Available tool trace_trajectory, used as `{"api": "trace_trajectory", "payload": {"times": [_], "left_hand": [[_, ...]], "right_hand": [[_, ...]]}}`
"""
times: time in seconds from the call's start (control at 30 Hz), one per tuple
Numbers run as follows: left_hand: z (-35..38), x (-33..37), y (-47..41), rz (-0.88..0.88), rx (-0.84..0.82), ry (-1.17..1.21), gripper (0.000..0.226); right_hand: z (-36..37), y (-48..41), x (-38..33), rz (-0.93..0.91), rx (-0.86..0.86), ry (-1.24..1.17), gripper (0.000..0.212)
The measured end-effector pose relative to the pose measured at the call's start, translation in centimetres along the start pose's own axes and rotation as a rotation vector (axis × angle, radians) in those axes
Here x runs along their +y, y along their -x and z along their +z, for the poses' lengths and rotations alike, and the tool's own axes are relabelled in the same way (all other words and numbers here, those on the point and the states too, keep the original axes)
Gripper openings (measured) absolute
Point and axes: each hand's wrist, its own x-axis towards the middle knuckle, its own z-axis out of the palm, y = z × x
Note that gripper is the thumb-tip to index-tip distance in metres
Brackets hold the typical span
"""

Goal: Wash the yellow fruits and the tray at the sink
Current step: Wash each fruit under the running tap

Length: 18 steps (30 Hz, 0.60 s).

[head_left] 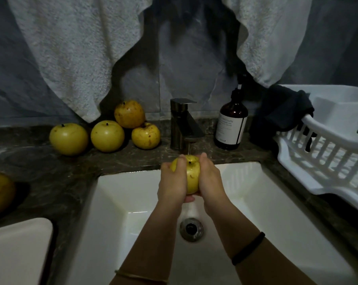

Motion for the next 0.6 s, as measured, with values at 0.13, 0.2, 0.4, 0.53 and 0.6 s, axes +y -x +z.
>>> {"api": "trace_trajectory", "payload": {"times": [0.13, 0.2, 0.4, 0.53, 0.6], "left_hand": [[-0.25, 0.78, 0.05, -0.063, -0.031, 0.131, 0.04], [-0.42, 0.74, 0.03, -0.067, -0.032, 0.15, 0.039], [-0.42, 0.68, 0.02, -0.091, -0.034, 0.167, 0.035], [-0.48, 0.83, -0.18, -0.147, -0.024, 0.193, 0.031], [-0.5, 0.84, -0.26, -0.154, -0.02, 0.202, 0.027]], "right_hand": [[-0.29, 0.18, -0.07, 0.024, 0.013, -0.058, 0.036], [-0.14, 0.42, -0.11, 0.046, -0.01, -0.053, 0.041], [-0.27, 0.65, -0.29, -0.014, -0.039, -0.015, 0.036], [-0.31, 0.66, -0.07, -0.04, -0.003, 0.018, 0.033], [-0.36, 0.77, -0.08, -0.034, 0.007, 0.008, 0.034]]}}
